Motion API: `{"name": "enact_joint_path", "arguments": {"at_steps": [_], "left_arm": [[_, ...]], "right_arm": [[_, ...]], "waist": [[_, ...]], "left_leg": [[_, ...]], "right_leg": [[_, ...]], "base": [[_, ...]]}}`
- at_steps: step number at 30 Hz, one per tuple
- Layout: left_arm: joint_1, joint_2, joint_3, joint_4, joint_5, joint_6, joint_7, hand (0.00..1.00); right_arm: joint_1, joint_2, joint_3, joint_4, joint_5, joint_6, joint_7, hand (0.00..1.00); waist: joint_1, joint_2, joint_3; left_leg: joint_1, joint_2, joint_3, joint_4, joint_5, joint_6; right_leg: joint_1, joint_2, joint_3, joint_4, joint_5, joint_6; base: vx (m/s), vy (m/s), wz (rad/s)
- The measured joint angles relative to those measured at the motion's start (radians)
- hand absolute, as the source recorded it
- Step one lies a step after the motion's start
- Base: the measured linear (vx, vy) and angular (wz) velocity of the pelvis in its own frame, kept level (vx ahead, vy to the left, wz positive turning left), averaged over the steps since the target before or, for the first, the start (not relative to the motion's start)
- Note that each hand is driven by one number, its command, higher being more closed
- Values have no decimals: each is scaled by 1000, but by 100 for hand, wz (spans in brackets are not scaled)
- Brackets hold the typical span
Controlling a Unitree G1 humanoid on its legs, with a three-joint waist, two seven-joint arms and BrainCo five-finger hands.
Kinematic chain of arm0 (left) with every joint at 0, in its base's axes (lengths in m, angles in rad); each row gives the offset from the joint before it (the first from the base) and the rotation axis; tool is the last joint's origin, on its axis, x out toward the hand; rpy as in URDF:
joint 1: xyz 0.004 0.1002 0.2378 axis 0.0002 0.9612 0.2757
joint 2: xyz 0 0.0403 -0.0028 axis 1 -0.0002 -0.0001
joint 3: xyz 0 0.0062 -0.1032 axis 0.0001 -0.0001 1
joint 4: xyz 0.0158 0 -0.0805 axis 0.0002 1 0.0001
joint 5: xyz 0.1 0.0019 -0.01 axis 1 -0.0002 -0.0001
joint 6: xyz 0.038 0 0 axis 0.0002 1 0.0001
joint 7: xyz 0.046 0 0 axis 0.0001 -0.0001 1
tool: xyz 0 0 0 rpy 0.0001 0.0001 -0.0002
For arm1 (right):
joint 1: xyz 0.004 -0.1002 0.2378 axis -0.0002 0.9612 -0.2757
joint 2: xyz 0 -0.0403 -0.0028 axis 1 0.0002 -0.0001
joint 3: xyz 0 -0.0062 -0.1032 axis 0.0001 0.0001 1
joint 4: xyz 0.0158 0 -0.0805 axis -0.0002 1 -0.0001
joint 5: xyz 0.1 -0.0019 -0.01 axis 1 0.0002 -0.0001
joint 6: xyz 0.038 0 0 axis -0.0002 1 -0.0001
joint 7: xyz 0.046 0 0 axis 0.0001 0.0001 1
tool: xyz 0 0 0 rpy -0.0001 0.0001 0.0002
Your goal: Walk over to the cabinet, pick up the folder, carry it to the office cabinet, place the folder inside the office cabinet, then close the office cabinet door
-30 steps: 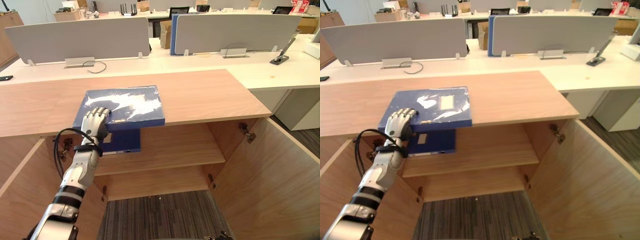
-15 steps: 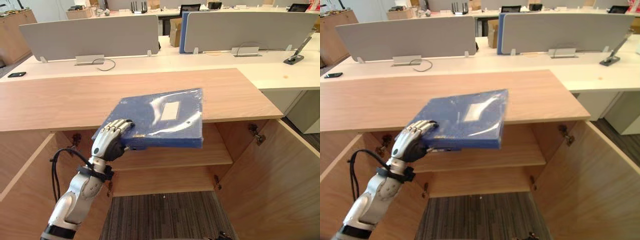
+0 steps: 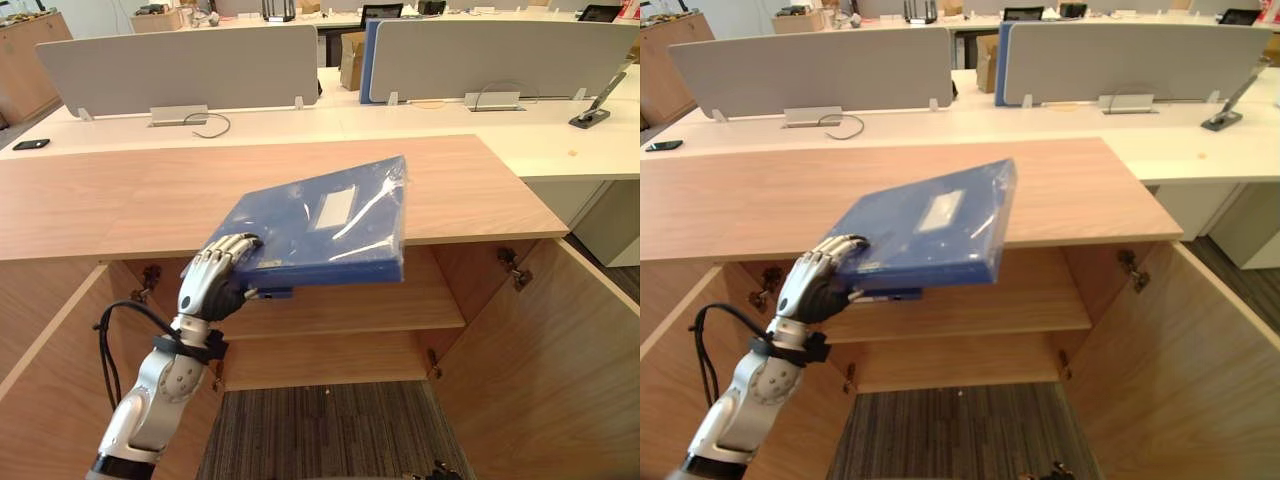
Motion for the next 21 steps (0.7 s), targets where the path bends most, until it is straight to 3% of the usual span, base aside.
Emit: {"name": "enact_joint_path", "arguments": {"at_steps": [4, 6, 8, 14, 21], "left_arm": [[15, -124, 17, -2, -9, 10, 41, 100], [18, -190, 23, -17, -76, 18, 49, 100], [47, -264, 20, -70, -219, 23, 47, 100], [78, -361, 20, -90, -529, 23, 46, 100], [83, -436, 71, -90, -641, 41, 62, 100]], "right_arm": [[1, 0, 3, 0, 0, -1, -10, 0], [6, 0, 3, 5, 0, -1, -19, 0], [4, 0, 4, 10, 2, -2, -20, 0], [4, 11, 34, 9, 4, -1, -27, 0], [11, 20, 71, -4, 5, -2, -28, 0]], "waist": [[-1, -3, 2], [0, -5, 1], [1, -7, -4], [8, -22, -14], [13, -37, -20]], "left_leg": [[-1, 0, 0, 0, 0, 0], [-4, 1, 0, 0, 1, 0], [-15, 4, 6, 1, 3, 0], [-13, 15, 27, 5, 9, 0], [-13, 24, 28, 0, 15, 2]], "right_leg": [[-1, 0, 0, 1, -1, -1], [-4, 0, 2, 2, 0, 0], [-21, 0, 7, 10, 1, 0], [-36, 2, 32, 38, 1, 0], [-48, 0, 36, 52, 0, 0]], "base": [[0, 0, 0], [0, 0, 0], [-2, 1, -5], [-45, 11, -10], [-93, 11, -1]]}}
